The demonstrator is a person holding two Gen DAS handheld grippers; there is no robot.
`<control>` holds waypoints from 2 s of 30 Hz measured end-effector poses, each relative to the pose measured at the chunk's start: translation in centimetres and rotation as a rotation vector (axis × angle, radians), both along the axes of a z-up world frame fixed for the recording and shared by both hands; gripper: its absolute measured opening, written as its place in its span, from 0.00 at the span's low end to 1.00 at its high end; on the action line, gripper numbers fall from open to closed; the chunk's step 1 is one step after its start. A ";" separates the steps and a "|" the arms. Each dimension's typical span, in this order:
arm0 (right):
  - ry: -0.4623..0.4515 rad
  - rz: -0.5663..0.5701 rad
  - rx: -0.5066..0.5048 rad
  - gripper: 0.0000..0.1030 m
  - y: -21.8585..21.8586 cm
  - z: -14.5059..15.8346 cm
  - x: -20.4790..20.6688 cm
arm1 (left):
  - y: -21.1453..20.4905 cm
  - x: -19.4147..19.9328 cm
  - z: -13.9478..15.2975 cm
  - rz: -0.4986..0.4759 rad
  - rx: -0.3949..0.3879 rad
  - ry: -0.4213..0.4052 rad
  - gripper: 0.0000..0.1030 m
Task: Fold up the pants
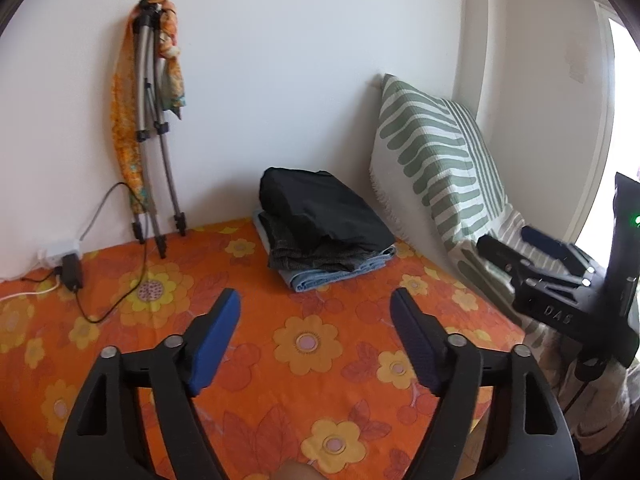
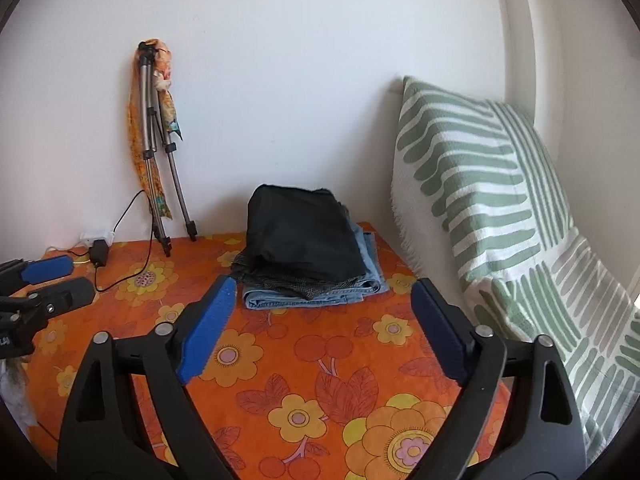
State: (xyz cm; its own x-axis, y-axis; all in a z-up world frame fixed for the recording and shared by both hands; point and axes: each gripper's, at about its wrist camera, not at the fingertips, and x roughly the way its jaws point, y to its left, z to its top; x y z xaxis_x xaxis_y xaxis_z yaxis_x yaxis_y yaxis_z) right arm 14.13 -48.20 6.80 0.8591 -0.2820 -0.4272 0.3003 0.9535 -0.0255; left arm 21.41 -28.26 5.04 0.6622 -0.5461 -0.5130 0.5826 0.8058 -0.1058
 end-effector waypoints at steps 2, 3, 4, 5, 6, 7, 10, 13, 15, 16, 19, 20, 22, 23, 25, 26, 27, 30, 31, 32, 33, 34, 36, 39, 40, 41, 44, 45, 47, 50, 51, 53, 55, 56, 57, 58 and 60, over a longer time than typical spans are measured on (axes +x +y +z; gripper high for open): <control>-0.024 -0.005 -0.004 0.97 0.4 0.1 -0.6 | -0.1 -0.6 -0.4 0.015 0.033 -0.019 0.78; -0.039 -0.006 0.004 0.98 0.5 0.1 -1.0 | -0.3 -0.8 -0.6 0.018 0.048 -0.024 0.78; -0.050 -0.006 0.013 0.99 0.6 0.1 -1.2 | -0.3 -1.0 -0.7 0.021 0.058 -0.027 0.78; -0.063 -0.007 0.023 0.99 0.6 0.0 -1.5 | -0.4 -1.1 -0.9 0.027 0.067 -0.031 0.78; -0.067 -0.007 0.028 1.00 0.7 -0.1 -1.7 | -0.4 -1.3 -1.1 0.032 0.070 -0.034 0.78; -0.067 -0.003 0.029 1.00 0.8 -0.3 -1.7 | -0.4 -1.4 -1.3 0.036 0.072 -0.033 0.78; -0.043 0.026 0.016 1.00 1.2 -1.0 -1.3 | -0.5 -1.3 -1.8 0.039 0.079 -0.014 0.79; -0.025 0.041 -0.021 1.00 1.9 -1.9 -0.9 | -0.5 -1.3 -2.2 0.072 0.100 -0.029 0.79; -0.014 0.052 -0.033 1.00 2.2 -2.5 -0.5 | -0.5 -1.2 -2.5 0.082 0.107 -0.030 0.79; -0.009 0.060 -0.027 1.00 2.2 -2.7 -0.3 | -0.5 -1.0 -2.6 0.081 0.108 -0.022 0.79; 0.004 0.068 -0.017 1.00 2.3 -3.3 0.2 | -0.5 -0.8 -2.8 0.084 0.109 -0.013 0.79; 0.009 0.067 -0.015 1.00 2.3 -3.5 0.4 | -0.5 -0.7 -2.9 0.083 0.110 -0.010 0.79; 0.019 0.074 -0.005 1.00 2.2 -3.8 0.8 | -0.5 -0.6 -3.1 0.084 0.112 -0.004 0.79; 0.023 0.077 0.001 1.00 2.1 -3.9 1.0 | -0.5 -0.6 -3.1 0.087 0.112 -0.003 0.79; 0.027 0.078 0.005 1.00 2.1 -4.0 1.2 | -0.5 -0.6 -3.2 0.089 0.113 -0.003 0.79; 0.028 0.079 0.008 1.00 2.1 -4.1 1.2 | -0.5 -0.6 -3.1 0.088 0.112 -0.003 0.79; 0.028 0.079 0.013 1.00 2.0 -4.1 1.2 | -0.5 -0.5 -3.1 0.089 0.112 -0.003 0.79; 0.030 0.074 0.028 1.00 1.7 -4.2 1.2 | -0.5 -0.6 -3.1 0.087 0.111 -0.004 0.79; 0.030 0.074 0.034 1.00 1.6 -4.2 1.2 | -0.6 -0.7 -3.1 0.085 0.112 -0.007 0.79; 0.030 0.072 0.037 1.00 1.5 -4.2 1.2 | -0.6 -0.8 -3.1 0.084 0.113 -0.009 0.79; 0.030 0.071 0.037 1.00 1.5 -4.2 1.2 | -0.6 -0.9 -3.1 0.083 0.113 -0.010 0.79; 0.030 0.073 0.035 1.00 1.5 -4.2 1.2 | -0.7 -1.0 -3.1 0.082 0.114 -0.011 0.79; 0.031 0.072 0.031 1.00 1.5 -4.2 1.2 | -0.7 -1.2 -3.1 0.078 0.116 -0.014 0.79; 0.032 0.071 0.030 1.00 1.5 -4.2 1.2 | -0.6 -1.3 -3.0 0.077 0.114 -0.017 0.79; 0.032 0.070 0.030 1.00 1.6 -4.2 1.1 | -0.5 -1.3 -2.9 0.076 0.114 -0.018 0.79; 0.032 0.069 0.030 1.00 1.6 -4.2 1.1 | -0.5 -1.3 -2.9 0.077 0.113 -0.020 0.79; 0.033 0.070 0.032 1.00 1.6 -4.3 1.1 | -0.3 -1.4 -2.8 0.076 0.111 -0.021 0.79; 0.035 0.073 0.031 1.00 1.6 -4.3 1.2 | -0.3 -1.4 -2.8 0.076 0.110 -0.020 0.79; 0.035 0.074 0.030 1.00 1.7 -4.4 1.3 | -0.3 -1.4 -2.8 0.077 0.112 -0.021 0.79; 0.036 0.073 0.030 1.00 1.7 -4.4 1.3 | -0.3 -1.5 -2.7 0.079 0.112 -0.021 0.79; 0.036 0.074 0.031 1.00 1.7 -4.4 1.3 | -0.3 -1.5 -2.7 0.079 0.112 -0.021 0.79; 0.036 0.075 0.031 1.00 1.7 -4.4 1.4 | -0.3 -1.6 -2.7 0.078 0.112 -0.022 0.79; 0.038 0.078 0.031 1.00 1.7 -4.5 1.5 | -0.3 -1.6 -2.7 0.078 0.112 -0.022 0.79; 0.039 0.079 0.032 1.00 1.6 -4.6 1.6 | -0.3 -1.6 -2.7 0.078 0.113 -0.022 0.79; 0.039 0.079 0.030 1.00 1.7 -4.6 1.6 | -0.3 -1.6 -2.7 0.078 0.113 -0.021 0.79; 0.041 0.081 0.029 1.00 1.6 -4.7 1.8 | -0.3 -1.6 -2.7 0.077 0.112 -0.019 0.79; 0.040 0.081 0.030 1.00 1.6 -4.7 1.7 | -0.3 -1.6 -2.7 0.077 0.114 -0.019 0.79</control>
